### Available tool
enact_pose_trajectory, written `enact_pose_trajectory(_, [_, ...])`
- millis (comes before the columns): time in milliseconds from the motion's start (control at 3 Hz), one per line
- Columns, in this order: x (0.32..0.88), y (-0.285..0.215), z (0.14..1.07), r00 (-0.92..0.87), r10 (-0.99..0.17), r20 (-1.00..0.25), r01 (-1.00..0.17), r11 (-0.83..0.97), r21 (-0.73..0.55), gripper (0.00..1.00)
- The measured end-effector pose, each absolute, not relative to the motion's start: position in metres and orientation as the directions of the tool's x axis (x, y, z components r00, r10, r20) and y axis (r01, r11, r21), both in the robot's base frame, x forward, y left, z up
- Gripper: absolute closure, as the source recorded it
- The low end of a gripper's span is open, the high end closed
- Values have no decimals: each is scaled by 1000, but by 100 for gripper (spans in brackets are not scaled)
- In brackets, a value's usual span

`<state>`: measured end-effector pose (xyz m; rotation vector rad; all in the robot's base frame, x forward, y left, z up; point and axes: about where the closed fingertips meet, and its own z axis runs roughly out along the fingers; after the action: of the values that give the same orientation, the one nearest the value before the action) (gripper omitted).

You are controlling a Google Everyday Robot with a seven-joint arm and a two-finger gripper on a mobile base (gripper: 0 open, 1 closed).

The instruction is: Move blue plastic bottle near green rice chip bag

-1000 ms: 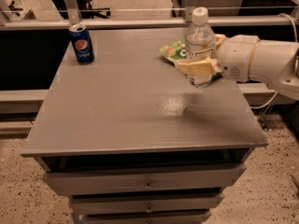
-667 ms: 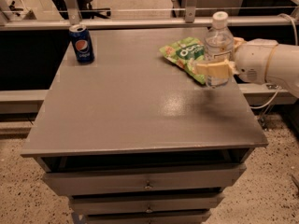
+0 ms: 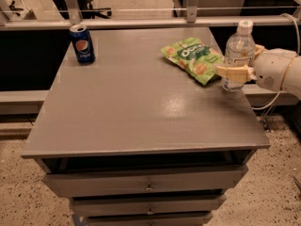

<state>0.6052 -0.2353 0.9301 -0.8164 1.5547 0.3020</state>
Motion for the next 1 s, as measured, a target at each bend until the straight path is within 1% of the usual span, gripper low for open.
enact_pose_trajectory(333, [617,-246,922,52,-287,-957,-631,733,-254,100])
enact_pose_trajectory(667, [628,-247,911,33,-244,-969,-610,763,-213,82])
enact_pose_trajectory(1000, [636,-246,903,14,-212,-977,-598,782,-179,60])
